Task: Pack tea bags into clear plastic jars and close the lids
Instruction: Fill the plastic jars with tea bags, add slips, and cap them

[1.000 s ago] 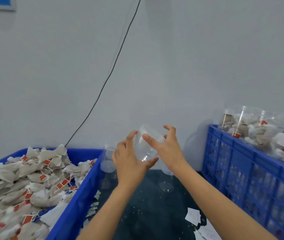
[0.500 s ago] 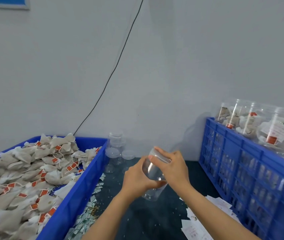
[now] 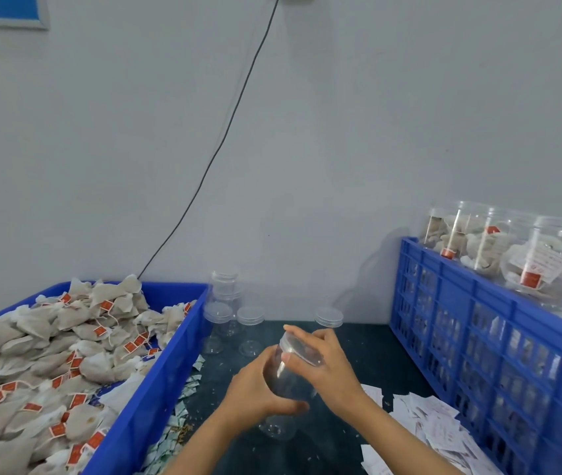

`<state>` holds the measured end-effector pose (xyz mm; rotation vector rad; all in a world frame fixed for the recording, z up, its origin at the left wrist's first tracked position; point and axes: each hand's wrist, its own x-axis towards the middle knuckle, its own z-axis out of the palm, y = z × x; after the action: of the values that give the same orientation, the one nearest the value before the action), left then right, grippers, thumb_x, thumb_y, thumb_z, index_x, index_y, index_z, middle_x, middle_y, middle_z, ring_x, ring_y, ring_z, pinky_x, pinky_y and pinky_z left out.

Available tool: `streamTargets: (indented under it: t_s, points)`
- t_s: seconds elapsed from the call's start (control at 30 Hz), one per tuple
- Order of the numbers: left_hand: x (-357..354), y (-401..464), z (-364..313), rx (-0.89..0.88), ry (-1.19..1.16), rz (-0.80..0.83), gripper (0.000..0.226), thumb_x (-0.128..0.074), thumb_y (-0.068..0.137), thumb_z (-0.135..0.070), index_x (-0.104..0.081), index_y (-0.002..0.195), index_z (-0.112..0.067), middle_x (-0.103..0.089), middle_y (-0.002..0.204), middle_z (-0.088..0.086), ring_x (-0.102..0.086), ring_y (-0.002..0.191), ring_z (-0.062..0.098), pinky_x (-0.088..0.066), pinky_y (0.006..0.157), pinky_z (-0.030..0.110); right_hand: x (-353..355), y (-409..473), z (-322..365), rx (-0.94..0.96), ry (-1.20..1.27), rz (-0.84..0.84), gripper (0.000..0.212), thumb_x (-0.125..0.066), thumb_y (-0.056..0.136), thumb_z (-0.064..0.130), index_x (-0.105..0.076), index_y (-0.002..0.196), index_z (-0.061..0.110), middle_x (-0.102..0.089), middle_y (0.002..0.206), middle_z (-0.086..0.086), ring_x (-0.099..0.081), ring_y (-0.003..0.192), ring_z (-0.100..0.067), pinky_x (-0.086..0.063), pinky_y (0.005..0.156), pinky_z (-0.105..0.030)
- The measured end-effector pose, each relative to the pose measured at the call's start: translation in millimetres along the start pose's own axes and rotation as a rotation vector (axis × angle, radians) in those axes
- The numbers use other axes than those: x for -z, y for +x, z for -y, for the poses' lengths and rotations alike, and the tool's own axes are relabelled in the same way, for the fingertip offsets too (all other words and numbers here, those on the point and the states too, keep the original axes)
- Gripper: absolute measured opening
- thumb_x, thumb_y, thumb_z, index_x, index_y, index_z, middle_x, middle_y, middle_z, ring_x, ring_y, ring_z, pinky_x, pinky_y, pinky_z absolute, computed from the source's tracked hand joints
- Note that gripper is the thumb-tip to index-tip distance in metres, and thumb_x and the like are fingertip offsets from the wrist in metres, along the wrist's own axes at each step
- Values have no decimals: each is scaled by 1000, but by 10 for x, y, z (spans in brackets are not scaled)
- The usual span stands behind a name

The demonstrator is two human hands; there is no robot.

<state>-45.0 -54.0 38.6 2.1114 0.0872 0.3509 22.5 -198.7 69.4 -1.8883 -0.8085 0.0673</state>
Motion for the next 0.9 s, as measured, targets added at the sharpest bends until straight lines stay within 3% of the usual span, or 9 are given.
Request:
streamTargets:
  t_s: [0.13, 0.23, 0.33, 0.43, 0.5, 0.6, 0.67, 0.8, 0.9]
  points:
    - [-191, -86, -68, -119, 258, -255, 85, -77, 50, -61, -33, 121, -44, -47, 114, -24, -58, 97, 0, -53, 81, 21, -98, 67, 48, -107, -276, -43, 63, -39, 83, 72, -35, 140, 47, -42, 125, 5, -47, 118, -18, -42, 97, -35]
    - [-194, -143, -133, -111, 212, -280, 91, -77, 49, -62, -35, 127, -41, -57, 111, -25, -62, 96, -1, -53, 81, 19, -131, 52, 133, -39, -282, -143, 43, -44, 86, 64, -53, 123, 45, -52, 112, 5, -54, 107, -18, -47, 91, -35]
    - [-4, -147, -138, -70, 79, -95, 85, -83, 51, -47, -44, 125, -36, -65, 109, -18, -65, 97, 4, -55, 86, 24, -56, 7, 131, 107, -225, -74, 27, -51, 91, 53, -60, 116, 45, -57, 105, 7, -57, 100, -12, -48, 91, -30]
    - [187, -187, -112, 6, -330, 306, 77, -81, 60, -32, -48, 129, -18, -64, 122, 8, -63, 112, 25, -53, 96, 40, 121, -12, 255, 233, -81, 264, 27, -54, 94, 44, -61, 120, 46, -55, 116, 12, -55, 112, -6, -45, 100, -29]
    - [216, -227, -85, 36, -398, 368, 75, -79, 63, -33, -48, 130, -17, -62, 125, 9, -62, 115, 24, -53, 93, 34, 256, 21, 376, 227, -17, 461, 41, -52, 91, 45, -48, 131, 53, -47, 132, 13, -43, 128, -5, -37, 108, -32]
    - [136, -205, -48, 26, -330, 119, 82, -86, 56, -34, -46, 126, -26, -62, 124, 3, -64, 109, 14, -54, 92, 31, 308, 91, 485, 57, -140, 487, 68, -50, 88, 59, -12, 145, 58, -18, 155, 10, -16, 145, -14, -22, 117, -44]
    - [101, -190, -64, 16, -161, -65, 83, -88, 51, -41, -45, 121, -34, -62, 119, -8, -64, 105, 10, -54, 91, 33, 239, 107, 496, -85, -378, 369, 86, -39, 81, 78, -2, 151, 44, -11, 159, 0, -17, 146, -26, -24, 116, -49]
    - [194, -162, -65, 10, -33, -62, 85, -86, 48, -51, -43, 121, -39, -61, 115, -17, -62, 105, 6, -53, 92, 36, 251, 124, 513, -48, -292, 396, 73, -49, 87, 64, -22, 148, 33, -28, 154, -2, -45, 126, -15, -44, 98, -23]
    - [275, -186, 5, 19, -72, 22, 85, -89, 53, -46, -43, 124, -37, -60, 120, -14, -61, 109, 7, -51, 97, 40, 492, 174, 540, -63, -85, 619, 74, -64, 91, 32, -18, 146, 46, -25, 153, 2, -36, 131, -6, -38, 94, -14]
